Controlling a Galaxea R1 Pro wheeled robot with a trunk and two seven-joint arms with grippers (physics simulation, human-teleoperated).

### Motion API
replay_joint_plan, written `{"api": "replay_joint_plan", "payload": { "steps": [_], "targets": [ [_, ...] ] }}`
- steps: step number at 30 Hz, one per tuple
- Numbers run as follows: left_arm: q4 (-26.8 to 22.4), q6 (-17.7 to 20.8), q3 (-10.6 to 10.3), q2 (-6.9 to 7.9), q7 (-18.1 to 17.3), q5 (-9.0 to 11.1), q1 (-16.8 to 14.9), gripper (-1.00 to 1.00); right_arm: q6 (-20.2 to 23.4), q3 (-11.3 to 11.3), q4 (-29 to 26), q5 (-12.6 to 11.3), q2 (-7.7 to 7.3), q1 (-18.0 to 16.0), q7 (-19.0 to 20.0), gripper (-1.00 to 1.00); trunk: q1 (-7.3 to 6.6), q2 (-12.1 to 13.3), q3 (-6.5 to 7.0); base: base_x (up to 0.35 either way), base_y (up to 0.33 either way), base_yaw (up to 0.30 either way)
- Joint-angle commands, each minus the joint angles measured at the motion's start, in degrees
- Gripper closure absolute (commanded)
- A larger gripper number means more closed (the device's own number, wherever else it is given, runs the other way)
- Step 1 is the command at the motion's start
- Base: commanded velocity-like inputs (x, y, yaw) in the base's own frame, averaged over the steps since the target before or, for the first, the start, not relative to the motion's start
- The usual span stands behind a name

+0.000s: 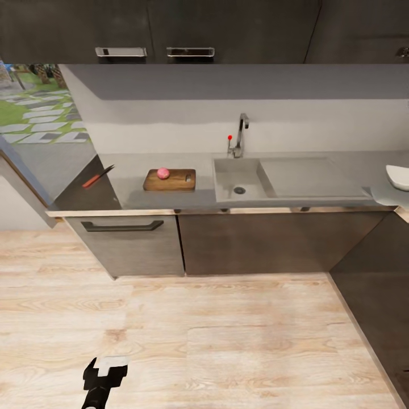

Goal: In the kitchen, take the Vidalia onion out of the sink, dice it on the chopping board with the paring knife, put the diced onion into the bowl on the countertop, then place both the paring knife and the chopping board into the sink.

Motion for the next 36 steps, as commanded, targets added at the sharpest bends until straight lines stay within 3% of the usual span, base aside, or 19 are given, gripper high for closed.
{"api": "replay_joint_plan", "payload": {
  "steps": [1, 36],
  "targets": [
    [0.2, -0.3, -0.5, -0.04, 0.0, 0.6, -0.1, -1.00, -0.1, -0.2, 0.0, 0.6, 0.04, 0.0, -0.4, -1.00, 0.03, -0.1, 0.00, 0.000, 0.000, 0.000],
    [0.2, -0.3, -0.5, -0.15, 0.0, 0.6, -0.1, -1.00, -0.9, -0.2, 0.0, 0.6, 0.12, 0.0, -0.4, -1.00, 0.03, -0.1, 3.16, 0.000, 0.000, 0.000]
  ]
}}
